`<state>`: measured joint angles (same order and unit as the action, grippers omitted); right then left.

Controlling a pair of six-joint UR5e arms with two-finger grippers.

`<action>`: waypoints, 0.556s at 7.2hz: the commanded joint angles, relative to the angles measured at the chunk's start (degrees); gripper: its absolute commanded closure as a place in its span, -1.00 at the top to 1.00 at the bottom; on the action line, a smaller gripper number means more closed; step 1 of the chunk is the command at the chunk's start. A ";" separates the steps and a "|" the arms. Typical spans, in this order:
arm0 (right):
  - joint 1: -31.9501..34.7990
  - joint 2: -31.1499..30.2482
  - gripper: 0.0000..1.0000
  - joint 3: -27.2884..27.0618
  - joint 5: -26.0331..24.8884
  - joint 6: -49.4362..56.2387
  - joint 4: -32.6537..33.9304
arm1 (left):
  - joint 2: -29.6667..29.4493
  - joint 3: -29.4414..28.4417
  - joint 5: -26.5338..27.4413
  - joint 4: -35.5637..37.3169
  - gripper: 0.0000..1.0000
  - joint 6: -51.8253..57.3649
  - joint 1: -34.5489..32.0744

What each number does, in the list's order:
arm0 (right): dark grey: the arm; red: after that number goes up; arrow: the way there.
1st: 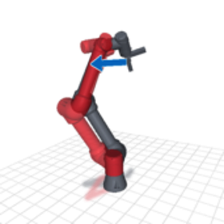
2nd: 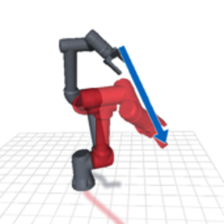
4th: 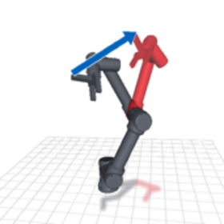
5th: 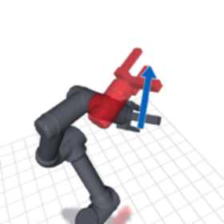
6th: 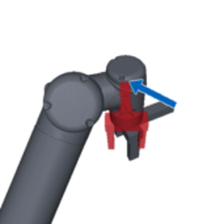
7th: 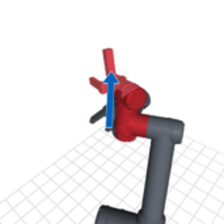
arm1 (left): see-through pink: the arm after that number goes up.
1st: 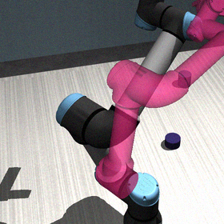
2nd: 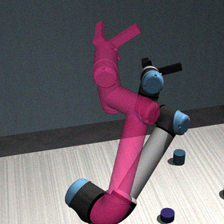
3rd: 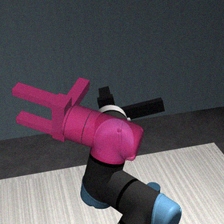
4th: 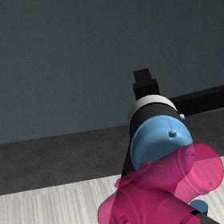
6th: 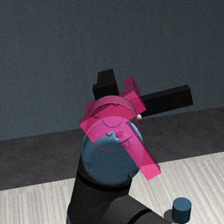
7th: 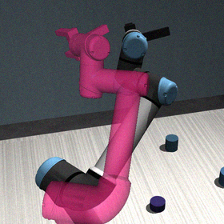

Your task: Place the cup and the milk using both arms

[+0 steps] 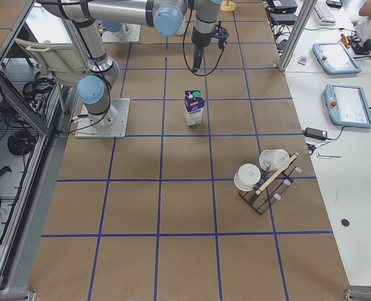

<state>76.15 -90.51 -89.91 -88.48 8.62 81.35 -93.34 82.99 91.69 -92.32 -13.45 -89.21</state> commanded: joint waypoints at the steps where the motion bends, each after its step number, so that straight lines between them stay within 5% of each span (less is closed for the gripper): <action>1: -2.93 1.55 1.00 -1.48 -5.07 1.83 0.30 | 0.00 0.07 -0.02 -0.05 1.00 0.00 -0.09; 4: -3.11 3.33 1.00 -4.02 -6.26 10.09 9.94 | 0.00 0.07 0.07 -0.05 1.00 0.00 -0.09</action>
<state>73.12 -87.67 -92.44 -94.42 16.64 87.95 -93.34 83.11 91.73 -92.37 -13.45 -89.29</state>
